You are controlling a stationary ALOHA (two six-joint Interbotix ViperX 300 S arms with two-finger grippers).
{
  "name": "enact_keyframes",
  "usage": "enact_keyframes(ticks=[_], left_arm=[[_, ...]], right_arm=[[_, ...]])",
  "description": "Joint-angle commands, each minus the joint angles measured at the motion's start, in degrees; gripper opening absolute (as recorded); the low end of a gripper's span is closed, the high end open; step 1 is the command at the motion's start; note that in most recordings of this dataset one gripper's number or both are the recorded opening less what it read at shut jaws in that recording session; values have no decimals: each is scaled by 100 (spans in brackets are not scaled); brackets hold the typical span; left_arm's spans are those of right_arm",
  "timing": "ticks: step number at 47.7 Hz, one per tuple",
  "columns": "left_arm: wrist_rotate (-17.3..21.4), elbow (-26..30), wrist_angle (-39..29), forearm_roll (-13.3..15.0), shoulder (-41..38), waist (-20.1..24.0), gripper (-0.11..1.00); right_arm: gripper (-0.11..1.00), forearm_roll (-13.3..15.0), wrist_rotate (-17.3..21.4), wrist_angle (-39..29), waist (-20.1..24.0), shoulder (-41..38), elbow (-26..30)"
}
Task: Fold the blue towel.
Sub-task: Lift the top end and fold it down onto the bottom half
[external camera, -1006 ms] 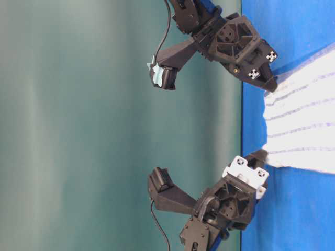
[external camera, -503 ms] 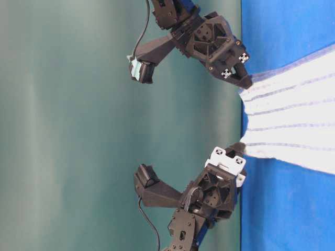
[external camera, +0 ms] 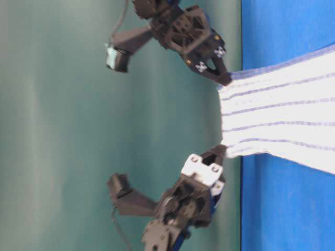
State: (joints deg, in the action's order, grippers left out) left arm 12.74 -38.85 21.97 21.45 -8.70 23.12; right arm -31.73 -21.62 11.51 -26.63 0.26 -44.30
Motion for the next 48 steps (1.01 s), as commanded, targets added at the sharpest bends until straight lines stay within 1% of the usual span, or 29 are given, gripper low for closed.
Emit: enact_keyframes(ticks=[1,9,19,25,34,39,48], left_arm=[[9,-79,-70,-26,492,-167,2],[9,-343,-149,-26,1090,-598,2],[-18,-606,-149,-26,1494,-1169,2],[-237,-677,-158,-26,1538,-1547,2],[-352,-729,-158,18,1538,-2136,2],[-492,-738,-167,18,1521,-2426,2],[-747,-791,-202,26,1494,-2813,2]], right_arm=[[6,-9,9,-105,158,457,-70],[6,-26,26,-185,501,1011,-369],[6,-79,272,-193,993,1521,-721],[6,-79,422,-220,1354,1731,-861],[6,-88,703,-211,1916,1819,-976],[6,-88,861,-202,2268,1802,-976],[6,-149,1151,-176,2813,1644,-958]])
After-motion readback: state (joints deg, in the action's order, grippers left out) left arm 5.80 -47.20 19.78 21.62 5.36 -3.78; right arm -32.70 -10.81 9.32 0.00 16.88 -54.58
